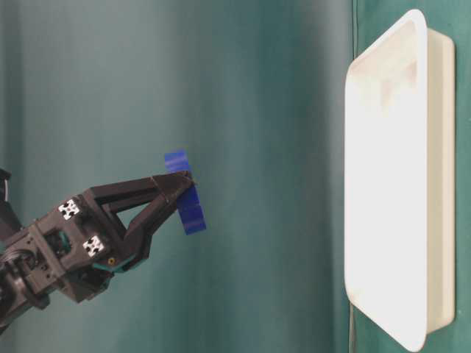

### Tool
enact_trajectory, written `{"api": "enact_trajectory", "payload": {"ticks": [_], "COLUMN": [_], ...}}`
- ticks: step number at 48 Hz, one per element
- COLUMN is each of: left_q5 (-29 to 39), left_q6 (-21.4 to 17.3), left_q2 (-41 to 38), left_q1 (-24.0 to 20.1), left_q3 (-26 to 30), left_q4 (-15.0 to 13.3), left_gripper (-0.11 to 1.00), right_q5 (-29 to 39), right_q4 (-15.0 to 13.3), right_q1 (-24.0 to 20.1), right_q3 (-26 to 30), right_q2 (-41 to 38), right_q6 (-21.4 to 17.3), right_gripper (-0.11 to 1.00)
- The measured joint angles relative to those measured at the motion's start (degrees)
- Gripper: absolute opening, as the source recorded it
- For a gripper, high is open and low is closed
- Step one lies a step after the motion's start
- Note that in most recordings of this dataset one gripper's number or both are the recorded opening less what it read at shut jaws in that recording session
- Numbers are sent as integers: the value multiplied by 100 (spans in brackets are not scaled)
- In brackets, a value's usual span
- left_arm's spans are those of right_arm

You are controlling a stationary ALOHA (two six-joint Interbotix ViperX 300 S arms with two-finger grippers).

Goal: Pick up the tape from a random location and place it into the white case.
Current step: 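Lift the blue roll with the left gripper toward the white tray, then lower the blue roll into the tray and open the left gripper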

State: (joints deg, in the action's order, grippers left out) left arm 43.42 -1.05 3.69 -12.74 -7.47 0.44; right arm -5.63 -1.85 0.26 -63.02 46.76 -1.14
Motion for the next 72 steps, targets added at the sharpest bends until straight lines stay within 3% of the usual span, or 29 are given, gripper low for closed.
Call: {"api": "enact_trajectory", "payload": {"ticks": [15, 72], "left_q5": [-149, -167], "left_q6": [-114, -105], "left_q2": [-211, -290], "left_q1": [-527, -492], "left_q3": [18, 88], "left_q4": [0, 0], "left_gripper": [23, 23], "right_q5": [35, 70], "right_q4": [-26, -26], "right_q1": [18, 18], "right_q3": [0, 9], "right_q2": [0, -9], "right_q6": [0, -9], "right_gripper": [91, 91]}}
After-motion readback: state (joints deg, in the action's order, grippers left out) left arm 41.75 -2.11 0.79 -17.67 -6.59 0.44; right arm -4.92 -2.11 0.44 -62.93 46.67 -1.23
